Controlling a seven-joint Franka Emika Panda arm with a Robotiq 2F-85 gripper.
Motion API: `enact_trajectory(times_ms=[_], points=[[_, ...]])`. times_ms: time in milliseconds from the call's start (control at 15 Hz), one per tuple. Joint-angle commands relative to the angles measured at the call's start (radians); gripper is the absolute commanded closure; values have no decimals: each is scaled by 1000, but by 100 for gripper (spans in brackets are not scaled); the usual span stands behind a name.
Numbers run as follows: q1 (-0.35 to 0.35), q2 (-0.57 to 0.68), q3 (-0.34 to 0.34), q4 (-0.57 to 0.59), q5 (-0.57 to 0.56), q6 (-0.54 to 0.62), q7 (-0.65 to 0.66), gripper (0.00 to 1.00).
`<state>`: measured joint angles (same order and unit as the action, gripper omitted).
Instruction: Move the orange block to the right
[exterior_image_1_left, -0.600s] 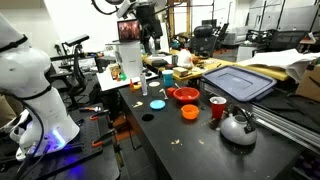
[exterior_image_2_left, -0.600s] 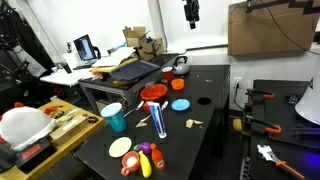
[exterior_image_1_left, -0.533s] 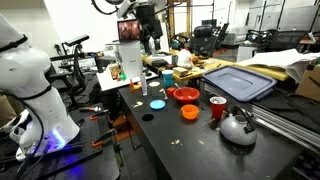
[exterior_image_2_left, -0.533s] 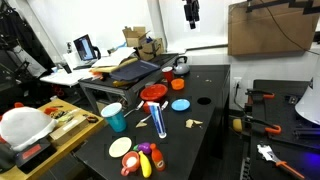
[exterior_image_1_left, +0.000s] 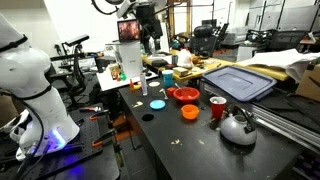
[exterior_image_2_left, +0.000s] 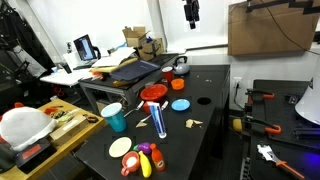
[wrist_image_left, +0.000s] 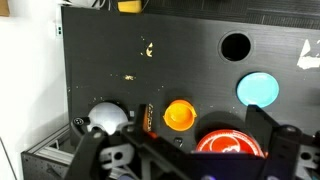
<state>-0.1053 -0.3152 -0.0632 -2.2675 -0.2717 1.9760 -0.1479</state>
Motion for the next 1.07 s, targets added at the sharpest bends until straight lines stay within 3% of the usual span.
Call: enact_trajectory(times_ms=[0,533,1000], points=[[9,0,-8,2,-2,-3,2,0],[9,0,-8,2,-2,-3,2,0],[14,79,-17,14,30,40,1,0]])
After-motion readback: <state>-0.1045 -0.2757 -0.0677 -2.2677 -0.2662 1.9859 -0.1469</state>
